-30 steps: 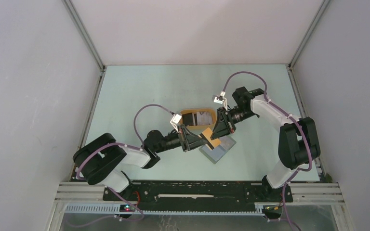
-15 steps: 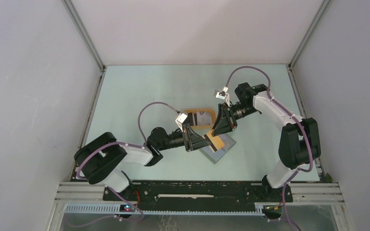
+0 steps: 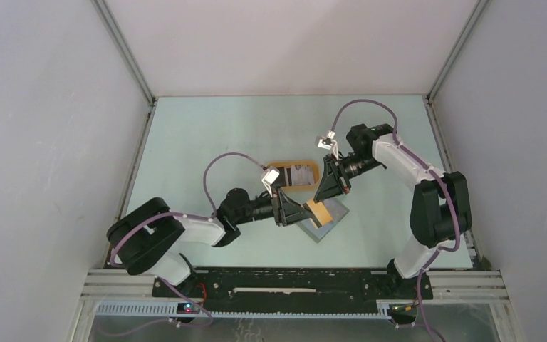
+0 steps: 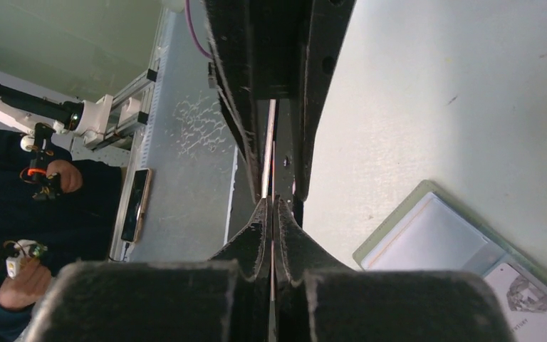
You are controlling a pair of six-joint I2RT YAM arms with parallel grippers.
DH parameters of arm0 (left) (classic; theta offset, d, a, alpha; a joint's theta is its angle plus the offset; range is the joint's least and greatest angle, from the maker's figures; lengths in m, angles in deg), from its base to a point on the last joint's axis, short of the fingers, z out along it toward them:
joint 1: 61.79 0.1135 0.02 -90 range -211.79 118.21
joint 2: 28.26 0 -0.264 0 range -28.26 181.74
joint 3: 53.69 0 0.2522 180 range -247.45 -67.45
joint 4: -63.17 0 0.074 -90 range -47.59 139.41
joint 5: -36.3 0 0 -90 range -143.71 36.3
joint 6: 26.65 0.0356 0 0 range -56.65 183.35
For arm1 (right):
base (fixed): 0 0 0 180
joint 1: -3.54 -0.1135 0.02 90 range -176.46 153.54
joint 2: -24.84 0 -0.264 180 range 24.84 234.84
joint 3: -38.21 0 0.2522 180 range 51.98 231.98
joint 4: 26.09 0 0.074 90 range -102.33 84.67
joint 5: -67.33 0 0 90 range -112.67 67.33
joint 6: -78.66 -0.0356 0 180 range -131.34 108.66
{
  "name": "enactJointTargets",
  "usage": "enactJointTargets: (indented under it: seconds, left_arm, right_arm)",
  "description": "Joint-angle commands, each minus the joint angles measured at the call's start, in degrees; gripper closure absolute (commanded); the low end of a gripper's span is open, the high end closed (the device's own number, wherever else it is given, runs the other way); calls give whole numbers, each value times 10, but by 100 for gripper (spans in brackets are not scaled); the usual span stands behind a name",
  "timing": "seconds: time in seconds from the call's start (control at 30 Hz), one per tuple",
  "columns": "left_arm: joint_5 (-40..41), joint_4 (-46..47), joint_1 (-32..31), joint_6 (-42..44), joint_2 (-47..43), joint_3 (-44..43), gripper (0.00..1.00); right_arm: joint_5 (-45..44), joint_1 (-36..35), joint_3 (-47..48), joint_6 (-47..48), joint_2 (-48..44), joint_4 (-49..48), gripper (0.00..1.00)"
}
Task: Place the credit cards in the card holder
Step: Pick up the credit card from the storage box, then insert the credit card into the card holder.
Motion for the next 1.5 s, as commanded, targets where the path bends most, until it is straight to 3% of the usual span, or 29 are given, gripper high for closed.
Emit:
enactJointTargets:
  seconds: [0.0, 0.2, 0.37, 0.73, 1.47]
  left_arm:
    - [67, -55, -1, 43, -59, 22, 61]
    - [112, -132, -3, 64, -76, 47, 56]
    - [143, -216, -25, 93, -33, 14, 53]
    - [189, -296, -56, 95, 15, -30, 52]
    - [185, -317, -57, 78, 51, -50, 53]
  right_arm:
    - [-16, 37, 5, -50, 16, -44, 100]
    - [-115, 94, -72, -248, 2, -261, 100]
    - [-170, 101, -82, -294, 28, -330, 100]
    - [-204, 89, -83, -293, 73, -333, 100]
    - [-229, 72, -84, -291, 111, -298, 100]
